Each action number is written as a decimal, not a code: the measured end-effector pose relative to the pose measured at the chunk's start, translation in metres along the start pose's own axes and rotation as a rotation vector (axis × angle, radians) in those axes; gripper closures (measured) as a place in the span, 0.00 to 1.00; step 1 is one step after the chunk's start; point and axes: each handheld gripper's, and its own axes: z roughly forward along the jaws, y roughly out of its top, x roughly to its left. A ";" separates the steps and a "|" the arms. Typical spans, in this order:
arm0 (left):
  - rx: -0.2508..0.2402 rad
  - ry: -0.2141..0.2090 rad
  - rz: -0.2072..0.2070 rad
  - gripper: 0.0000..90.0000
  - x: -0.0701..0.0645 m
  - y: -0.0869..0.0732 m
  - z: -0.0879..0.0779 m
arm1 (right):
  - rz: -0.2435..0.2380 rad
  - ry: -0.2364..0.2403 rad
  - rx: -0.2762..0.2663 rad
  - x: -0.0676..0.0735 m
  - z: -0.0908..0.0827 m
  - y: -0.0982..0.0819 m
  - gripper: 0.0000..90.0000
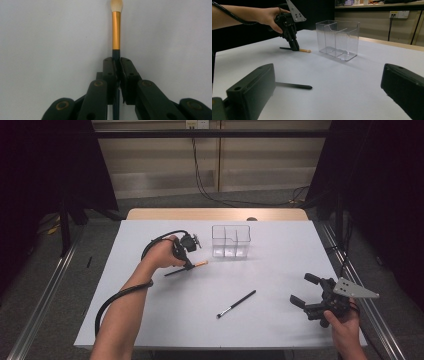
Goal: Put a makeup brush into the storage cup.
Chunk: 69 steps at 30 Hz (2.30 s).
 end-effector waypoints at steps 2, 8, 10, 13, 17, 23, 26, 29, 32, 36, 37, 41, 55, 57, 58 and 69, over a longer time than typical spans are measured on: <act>-0.035 -0.005 -0.028 0.93 0.000 -0.004 0.000 | 0.001 -0.001 -0.001 0.000 0.000 0.000 0.00; -0.078 -0.029 -0.085 0.93 0.002 -0.013 -0.002 | 0.002 -0.001 0.000 0.000 0.000 0.000 0.00; -0.091 -0.030 -0.094 0.93 0.001 -0.016 -0.003 | 0.001 0.000 0.001 0.000 0.001 0.000 0.00; -0.130 -0.040 -0.116 0.93 0.003 -0.020 -0.007 | 0.003 0.002 0.004 0.000 0.002 -0.001 0.00; -0.202 -0.046 -0.141 0.93 0.005 -0.026 -0.014 | 0.005 0.002 0.003 0.001 0.002 0.000 0.00; -0.370 -0.064 -0.225 0.93 0.007 -0.033 -0.023 | 0.003 0.003 0.005 0.001 0.002 0.000 0.00; -0.455 -0.062 -0.257 0.93 0.009 -0.037 -0.027 | 0.003 0.004 0.006 0.001 0.002 -0.001 0.00; -0.527 -0.064 -0.282 0.93 0.010 -0.040 -0.031 | 0.003 0.003 0.006 0.000 0.003 -0.001 0.00; -0.593 -0.052 -0.312 0.93 0.010 -0.043 -0.032 | 0.003 0.004 0.006 0.001 0.003 -0.001 0.00; -0.680 -0.022 -0.320 0.93 0.009 -0.046 -0.036 | 0.000 0.004 0.008 0.001 0.003 -0.001 0.00; -0.704 -0.017 -0.331 0.93 0.008 -0.047 -0.037 | -0.001 0.004 0.009 0.001 0.003 -0.001 0.00; -0.782 0.002 -0.346 0.93 0.006 -0.049 -0.041 | -0.002 0.005 0.009 0.001 0.003 0.000 0.00; -1.017 0.055 -0.395 0.93 -0.001 -0.045 -0.046 | -0.006 0.004 0.006 0.002 0.003 0.000 0.00; -1.051 0.064 -0.401 0.93 -0.002 -0.043 -0.046 | -0.005 0.004 0.007 0.001 0.003 0.000 0.00; -1.066 0.067 -0.405 0.93 -0.003 -0.043 -0.046 | -0.006 0.004 0.006 0.001 0.003 0.000 0.00; -1.186 0.086 -0.431 0.93 -0.006 -0.035 -0.048 | -0.006 0.003 0.006 0.002 0.002 0.000 0.00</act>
